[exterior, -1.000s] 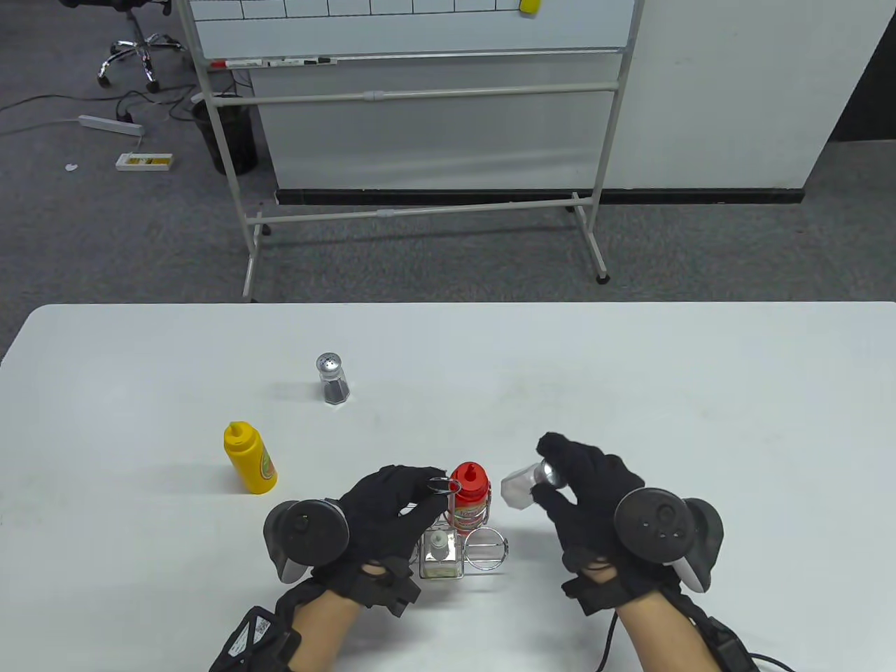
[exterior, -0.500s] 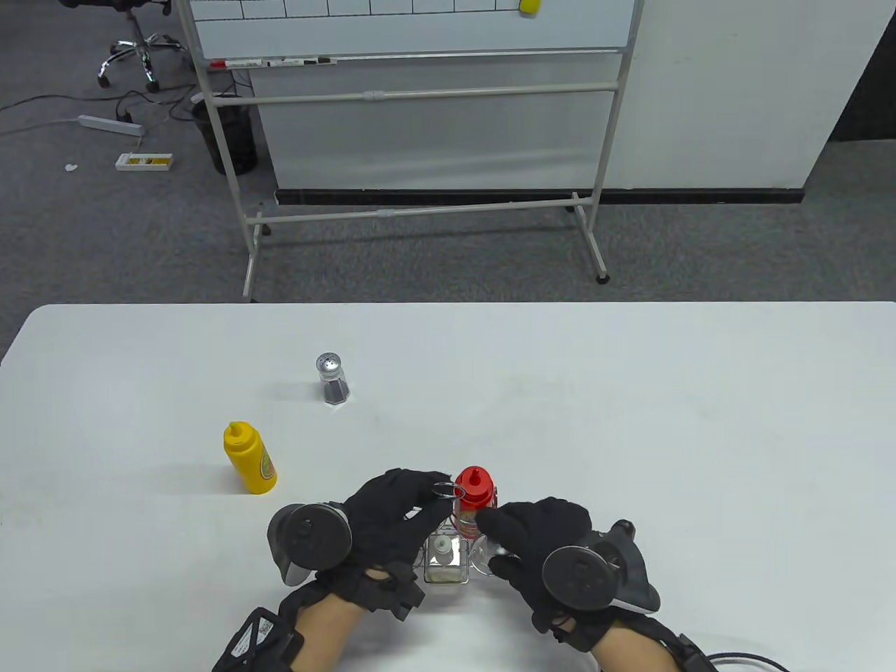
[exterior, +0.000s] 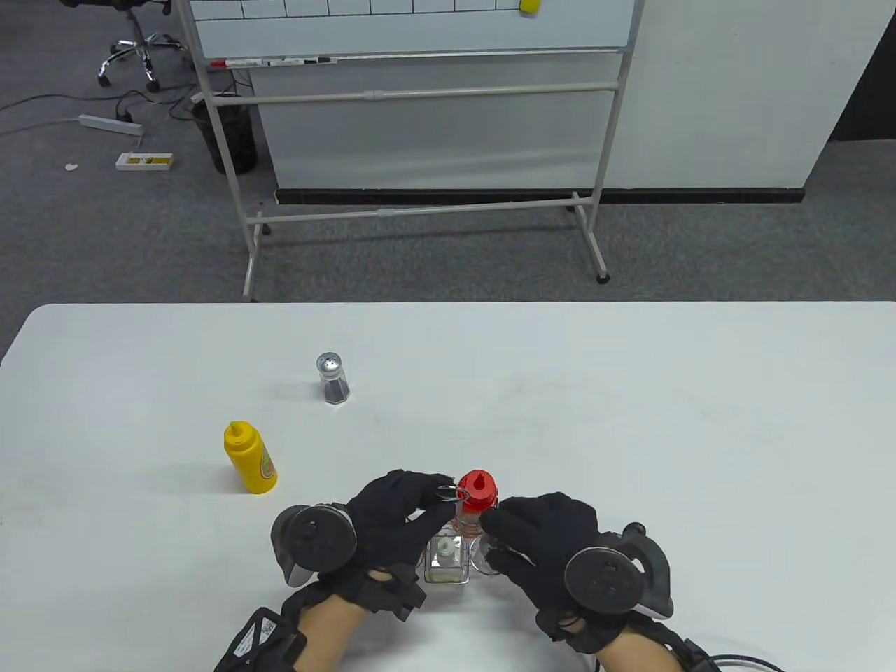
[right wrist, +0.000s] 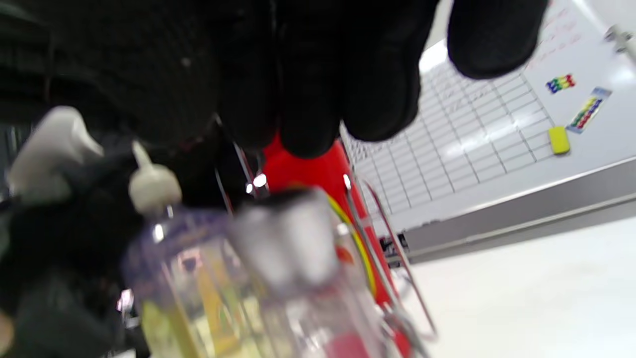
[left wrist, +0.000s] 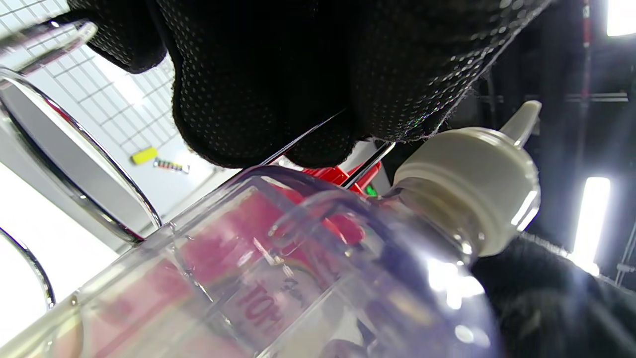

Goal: Hold seasoning rack and insert seasoning bottles through ring holders

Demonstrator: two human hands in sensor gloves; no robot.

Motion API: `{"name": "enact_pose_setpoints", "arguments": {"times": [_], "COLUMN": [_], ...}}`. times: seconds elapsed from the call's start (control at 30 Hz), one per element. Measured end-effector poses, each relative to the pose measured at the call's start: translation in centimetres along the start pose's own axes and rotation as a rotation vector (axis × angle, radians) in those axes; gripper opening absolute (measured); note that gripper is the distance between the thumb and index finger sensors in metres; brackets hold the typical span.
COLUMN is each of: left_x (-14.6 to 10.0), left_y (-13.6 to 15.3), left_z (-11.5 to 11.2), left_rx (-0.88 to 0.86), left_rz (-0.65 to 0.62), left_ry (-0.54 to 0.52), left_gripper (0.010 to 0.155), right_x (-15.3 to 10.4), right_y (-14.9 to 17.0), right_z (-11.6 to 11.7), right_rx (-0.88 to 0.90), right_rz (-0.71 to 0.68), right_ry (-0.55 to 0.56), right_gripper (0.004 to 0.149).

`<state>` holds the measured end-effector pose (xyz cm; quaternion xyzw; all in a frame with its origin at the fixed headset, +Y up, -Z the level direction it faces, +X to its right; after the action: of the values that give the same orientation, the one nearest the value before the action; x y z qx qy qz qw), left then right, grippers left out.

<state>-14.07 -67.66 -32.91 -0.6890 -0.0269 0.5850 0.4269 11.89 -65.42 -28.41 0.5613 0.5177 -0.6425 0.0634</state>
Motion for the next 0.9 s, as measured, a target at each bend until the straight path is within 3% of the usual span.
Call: {"name": "enact_pose_setpoints", "arguments": {"times": [0.13,0.23,0.37,0.57,0.9], "left_x": [0.0,0.0,0.0,0.0,0.2], "left_y": [0.0,0.0,0.0,0.1,-0.5], "left_z": [0.1,0.1,0.2,0.1,-0.5], "left_rx": [-0.005,-0.004,-0.004,-0.014,0.012], "left_rz": [0.004,0.007,0.013,0.02,0.002], "left_ry": [-0.007,-0.009,-0.009,-0.003,0.045], "left_gripper": [0.043,0.043,0.043,0.043,0.042], "right_x": [1.9,3.5,4.4,3.6,2.8], "right_y": [-1.5,-2.5,-2.9,-2.2,-2.4], "right_z": [-1.9,-1.9,-0.9,0.9,1.1], "right_rx": [0.099,0.069,0.034,0.026,-0.017], "right_rz": [0.089,0.132,0.145,0.18,0.194], "right_ry": [0.099,-0.011,-0.035,-0.014,0.088], "right_gripper": [0.068,0.075,0.072,0.059,0.05]}}
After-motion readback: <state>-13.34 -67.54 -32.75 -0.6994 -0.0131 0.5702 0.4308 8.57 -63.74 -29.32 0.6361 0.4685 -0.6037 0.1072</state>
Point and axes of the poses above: the tracker on the back of each hand, its own y axis roughly to the little-finger side, its own x axis roughly from the wrist to the fingertips, z = x × y, the point moved 2 cm from there along x, roughly from the wrist to the fingertips, and after that the axes turned 2 degrees about x, right-handed, at the moved point
